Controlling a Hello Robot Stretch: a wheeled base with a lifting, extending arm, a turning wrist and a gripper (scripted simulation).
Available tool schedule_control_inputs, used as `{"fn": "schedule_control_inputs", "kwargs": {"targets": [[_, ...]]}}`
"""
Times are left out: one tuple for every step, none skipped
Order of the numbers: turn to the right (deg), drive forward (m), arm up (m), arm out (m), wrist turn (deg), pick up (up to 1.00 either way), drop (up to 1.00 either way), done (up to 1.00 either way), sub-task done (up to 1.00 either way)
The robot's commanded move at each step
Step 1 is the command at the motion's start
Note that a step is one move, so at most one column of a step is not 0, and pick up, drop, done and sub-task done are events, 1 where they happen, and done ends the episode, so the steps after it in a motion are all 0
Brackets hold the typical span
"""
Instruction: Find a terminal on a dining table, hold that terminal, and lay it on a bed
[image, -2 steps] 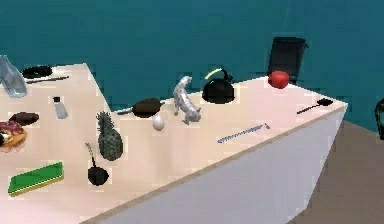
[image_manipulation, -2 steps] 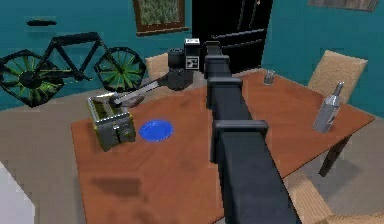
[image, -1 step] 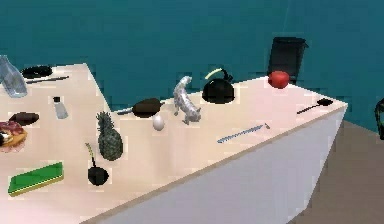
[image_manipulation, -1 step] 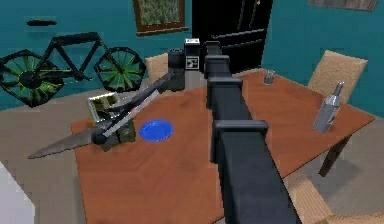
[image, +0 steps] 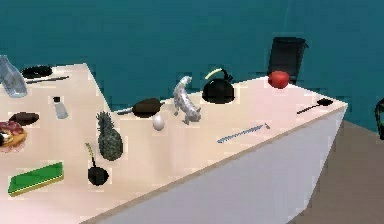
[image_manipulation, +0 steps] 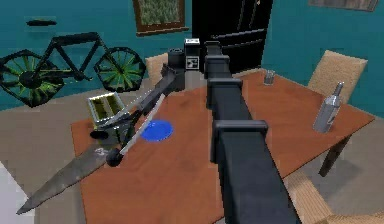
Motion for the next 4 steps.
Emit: {"fn": "schedule_control_inputs", "kwargs": {"targets": [[0.0, 0.00, 0.00, -0.36, 0.0, 0.00, 0.00, 0.00, 0.00], [-45.0, 0.00, 0.00, 0.00, 0.0, 0.00, 0.00, 0.00, 0.00], [-45.0, 0.00, 0.00, 0.00, 0.0, 0.00, 0.00, 0.00, 0.00], [-45.0, 0.00, 0.00, 0.00, 0.0, 0.00, 0.00, 0.00, 0.00]]}}
